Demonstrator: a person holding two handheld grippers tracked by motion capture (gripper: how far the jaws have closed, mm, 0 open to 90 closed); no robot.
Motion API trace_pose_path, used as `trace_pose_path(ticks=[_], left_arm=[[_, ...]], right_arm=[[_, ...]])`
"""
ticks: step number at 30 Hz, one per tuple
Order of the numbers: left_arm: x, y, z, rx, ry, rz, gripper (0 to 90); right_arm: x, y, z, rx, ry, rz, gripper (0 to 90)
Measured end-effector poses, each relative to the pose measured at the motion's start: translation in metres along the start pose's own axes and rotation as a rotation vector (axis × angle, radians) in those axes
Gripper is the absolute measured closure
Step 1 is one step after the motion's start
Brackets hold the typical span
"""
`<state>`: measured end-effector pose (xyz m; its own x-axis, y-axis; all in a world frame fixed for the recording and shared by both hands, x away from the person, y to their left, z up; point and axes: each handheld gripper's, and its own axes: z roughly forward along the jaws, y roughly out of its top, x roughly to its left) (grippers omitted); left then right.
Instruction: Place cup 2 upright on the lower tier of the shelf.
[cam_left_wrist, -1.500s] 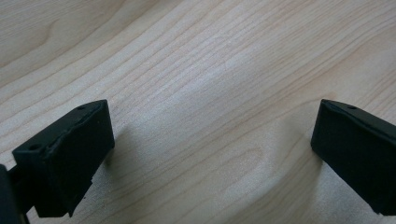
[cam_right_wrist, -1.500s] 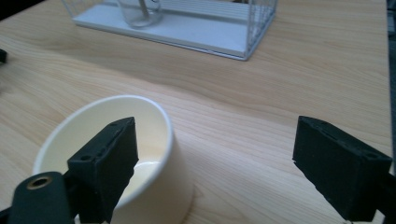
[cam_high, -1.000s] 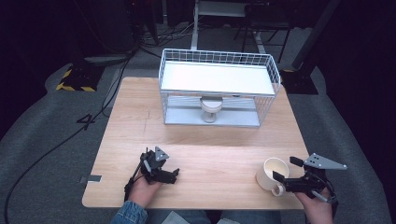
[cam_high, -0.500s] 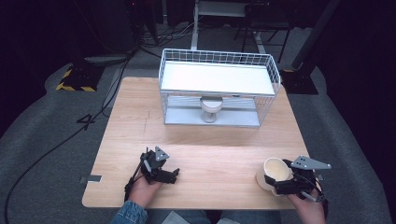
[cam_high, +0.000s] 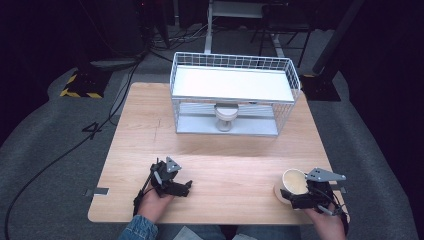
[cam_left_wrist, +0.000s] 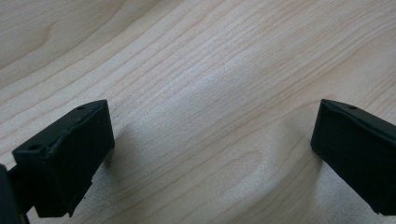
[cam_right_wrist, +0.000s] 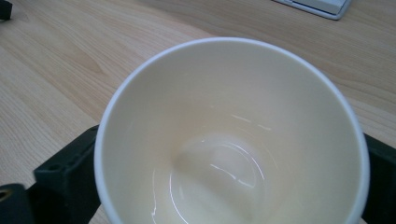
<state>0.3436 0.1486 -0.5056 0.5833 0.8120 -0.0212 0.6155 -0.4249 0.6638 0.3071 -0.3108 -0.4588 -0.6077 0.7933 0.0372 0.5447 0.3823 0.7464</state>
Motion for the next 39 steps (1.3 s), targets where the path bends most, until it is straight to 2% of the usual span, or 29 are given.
trace_pose_path(ticks=[4, 18, 26, 36, 39], left_arm=[[0.000, 0.000, 0.000, 0.000, 0.000, 0.000, 0.0], [0.000, 0.000, 0.000, 0.000, 0.000, 0.000, 0.0], [0.000, 0.000, 0.000, 0.000, 0.001, -0.001, 0.0], [-0.002, 0.001, 0.000, 0.000, 0.007, -0.002, 0.3], [-0.002, 0.001, 0.000, -0.001, 0.005, 0.000, 0.4]], right_arm=[[0.001, 0.000, 0.000, 0.014, -0.019, -0.018, 8.8], [0.002, 0.000, -0.001, 0.020, -0.027, -0.018, 9.2], [0.001, 0.002, -0.007, -0.011, -0.034, -0.003, 9.7], [0.001, 0.007, -0.012, -0.012, -0.039, -0.007, 10.1], [-0.001, 0.008, -0.013, -0.003, -0.027, 0.019, 10.2]])
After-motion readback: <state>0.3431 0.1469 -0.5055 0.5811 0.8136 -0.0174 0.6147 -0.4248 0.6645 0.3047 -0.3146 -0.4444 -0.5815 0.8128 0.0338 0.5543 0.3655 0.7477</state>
